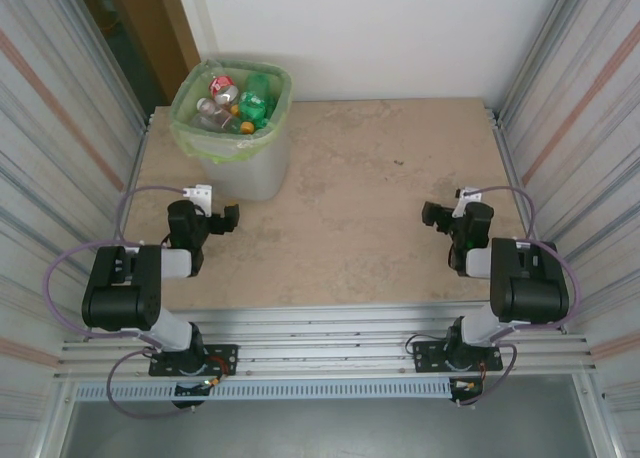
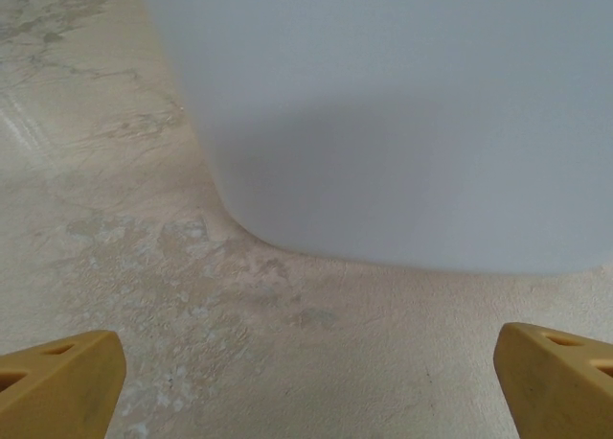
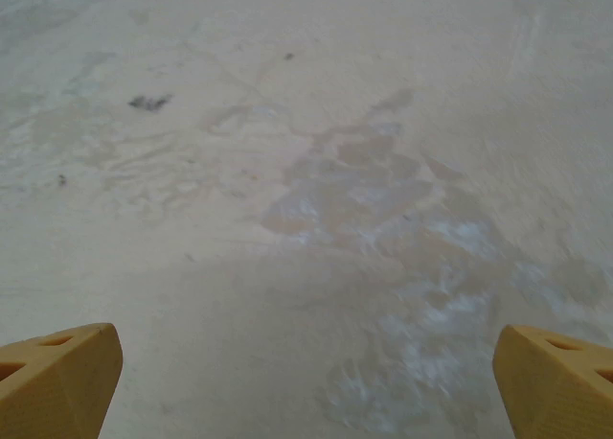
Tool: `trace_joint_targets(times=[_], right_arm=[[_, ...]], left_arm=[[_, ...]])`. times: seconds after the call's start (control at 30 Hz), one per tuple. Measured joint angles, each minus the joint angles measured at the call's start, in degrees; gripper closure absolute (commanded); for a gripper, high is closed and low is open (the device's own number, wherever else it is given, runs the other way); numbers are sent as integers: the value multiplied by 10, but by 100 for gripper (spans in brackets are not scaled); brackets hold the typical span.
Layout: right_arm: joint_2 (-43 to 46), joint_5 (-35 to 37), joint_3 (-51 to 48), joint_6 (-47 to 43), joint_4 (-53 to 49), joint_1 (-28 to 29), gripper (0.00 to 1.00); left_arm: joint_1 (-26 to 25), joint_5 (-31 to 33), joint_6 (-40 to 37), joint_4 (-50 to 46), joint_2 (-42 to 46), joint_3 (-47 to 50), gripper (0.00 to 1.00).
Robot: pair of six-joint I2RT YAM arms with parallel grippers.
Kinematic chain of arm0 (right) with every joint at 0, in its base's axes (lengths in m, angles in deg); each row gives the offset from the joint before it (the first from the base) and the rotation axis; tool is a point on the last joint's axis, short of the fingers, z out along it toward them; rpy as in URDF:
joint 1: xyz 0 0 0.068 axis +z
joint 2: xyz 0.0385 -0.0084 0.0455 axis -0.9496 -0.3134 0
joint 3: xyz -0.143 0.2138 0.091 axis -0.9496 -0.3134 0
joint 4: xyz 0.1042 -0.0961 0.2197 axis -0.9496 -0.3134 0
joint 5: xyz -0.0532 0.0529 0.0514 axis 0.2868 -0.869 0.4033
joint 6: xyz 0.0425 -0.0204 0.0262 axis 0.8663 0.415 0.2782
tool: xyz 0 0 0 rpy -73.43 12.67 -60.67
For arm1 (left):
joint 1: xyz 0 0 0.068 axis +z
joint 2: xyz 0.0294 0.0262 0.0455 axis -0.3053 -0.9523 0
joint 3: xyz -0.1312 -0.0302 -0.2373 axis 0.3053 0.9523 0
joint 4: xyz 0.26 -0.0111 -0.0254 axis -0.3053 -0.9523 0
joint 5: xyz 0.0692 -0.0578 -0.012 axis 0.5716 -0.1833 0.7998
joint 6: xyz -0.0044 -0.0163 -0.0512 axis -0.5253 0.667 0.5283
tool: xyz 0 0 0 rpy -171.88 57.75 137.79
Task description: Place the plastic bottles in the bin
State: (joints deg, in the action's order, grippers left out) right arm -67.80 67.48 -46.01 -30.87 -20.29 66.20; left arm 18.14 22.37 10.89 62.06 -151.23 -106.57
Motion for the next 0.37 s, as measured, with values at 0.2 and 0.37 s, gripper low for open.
trace_joint_targets(times=[0.2,0.37], right_arm=[[0,-15,13,-14,0,11,2],[0,-15,13,-17,0,11,2]], left_arm=[[-1,0,0,0,0,0,1],[-1,0,0,-2,0,0,1]])
